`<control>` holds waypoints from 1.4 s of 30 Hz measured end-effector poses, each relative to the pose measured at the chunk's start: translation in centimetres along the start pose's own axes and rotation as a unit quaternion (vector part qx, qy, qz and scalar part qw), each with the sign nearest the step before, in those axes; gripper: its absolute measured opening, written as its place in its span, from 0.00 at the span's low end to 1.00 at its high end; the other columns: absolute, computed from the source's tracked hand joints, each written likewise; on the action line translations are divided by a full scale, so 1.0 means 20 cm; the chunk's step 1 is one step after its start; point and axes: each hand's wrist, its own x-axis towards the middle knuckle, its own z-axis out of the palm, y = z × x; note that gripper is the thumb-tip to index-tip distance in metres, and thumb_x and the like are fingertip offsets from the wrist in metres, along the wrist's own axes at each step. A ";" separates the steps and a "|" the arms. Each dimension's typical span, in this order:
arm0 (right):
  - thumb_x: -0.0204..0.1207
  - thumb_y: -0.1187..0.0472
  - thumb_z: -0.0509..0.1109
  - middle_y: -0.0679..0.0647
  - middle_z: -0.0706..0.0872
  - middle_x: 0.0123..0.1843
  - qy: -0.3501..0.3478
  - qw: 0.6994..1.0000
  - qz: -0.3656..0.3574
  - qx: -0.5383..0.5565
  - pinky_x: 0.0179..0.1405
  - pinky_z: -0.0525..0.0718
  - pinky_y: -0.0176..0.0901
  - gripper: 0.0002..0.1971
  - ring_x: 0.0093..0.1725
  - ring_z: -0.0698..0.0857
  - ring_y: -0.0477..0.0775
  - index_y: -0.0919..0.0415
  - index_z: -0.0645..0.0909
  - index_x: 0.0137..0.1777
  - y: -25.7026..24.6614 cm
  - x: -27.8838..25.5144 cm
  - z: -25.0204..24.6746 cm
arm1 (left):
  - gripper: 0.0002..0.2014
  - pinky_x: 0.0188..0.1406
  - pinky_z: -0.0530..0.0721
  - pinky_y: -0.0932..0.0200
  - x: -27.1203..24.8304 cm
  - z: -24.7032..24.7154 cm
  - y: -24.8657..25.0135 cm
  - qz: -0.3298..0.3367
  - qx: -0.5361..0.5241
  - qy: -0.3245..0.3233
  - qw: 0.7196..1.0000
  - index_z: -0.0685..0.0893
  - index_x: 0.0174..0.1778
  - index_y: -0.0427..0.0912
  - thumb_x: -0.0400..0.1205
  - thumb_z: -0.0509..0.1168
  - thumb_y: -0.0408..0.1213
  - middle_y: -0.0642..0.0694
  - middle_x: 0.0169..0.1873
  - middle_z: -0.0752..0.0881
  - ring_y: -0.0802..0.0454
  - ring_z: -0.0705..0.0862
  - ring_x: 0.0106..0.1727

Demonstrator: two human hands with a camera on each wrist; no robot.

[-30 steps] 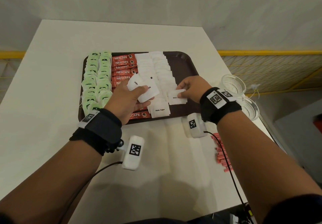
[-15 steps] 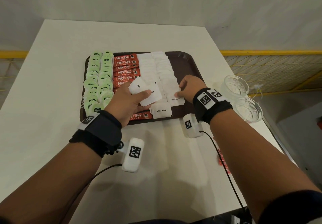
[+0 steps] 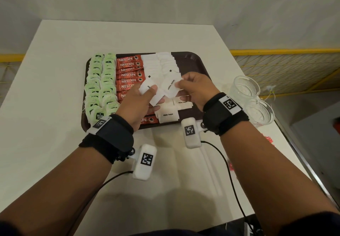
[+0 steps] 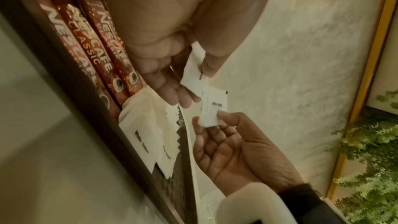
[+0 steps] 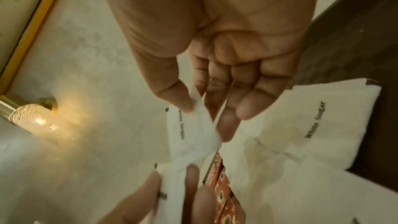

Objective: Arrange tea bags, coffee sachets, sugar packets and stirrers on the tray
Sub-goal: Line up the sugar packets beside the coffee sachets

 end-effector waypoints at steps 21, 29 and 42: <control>0.70 0.56 0.80 0.49 0.87 0.56 -0.036 0.897 -0.008 -0.441 0.52 0.74 0.38 0.09 0.57 0.83 0.49 0.56 0.90 0.49 0.08 0.07 -0.14 | 0.12 0.43 0.87 0.57 -0.03 -0.03 0.00 0.015 0.060 -0.008 0.998 0.82 0.65 0.48 0.86 0.65 0.43 0.50 0.55 0.89 0.50 0.88 0.55; 0.67 0.54 0.82 0.50 0.83 0.48 -0.027 0.884 0.021 -0.465 0.55 0.82 0.43 0.13 0.52 0.83 0.52 0.57 0.84 0.47 0.08 0.11 -0.07 | 0.07 0.44 0.87 0.55 -0.03 -0.07 0.00 -0.038 0.012 0.007 0.999 0.83 0.56 0.45 0.88 0.60 0.37 0.44 0.54 0.88 0.48 0.87 0.53; 0.76 0.50 0.74 0.49 0.87 0.44 -0.079 0.935 -0.078 -0.336 0.36 0.81 0.30 0.12 0.37 0.83 0.43 0.58 0.86 0.51 -0.13 -0.05 -0.04 | 0.12 0.45 0.91 0.52 -0.04 -0.01 0.02 0.024 0.123 -0.029 0.992 0.82 0.55 0.40 0.78 0.76 0.34 0.39 0.42 0.89 0.45 0.90 0.44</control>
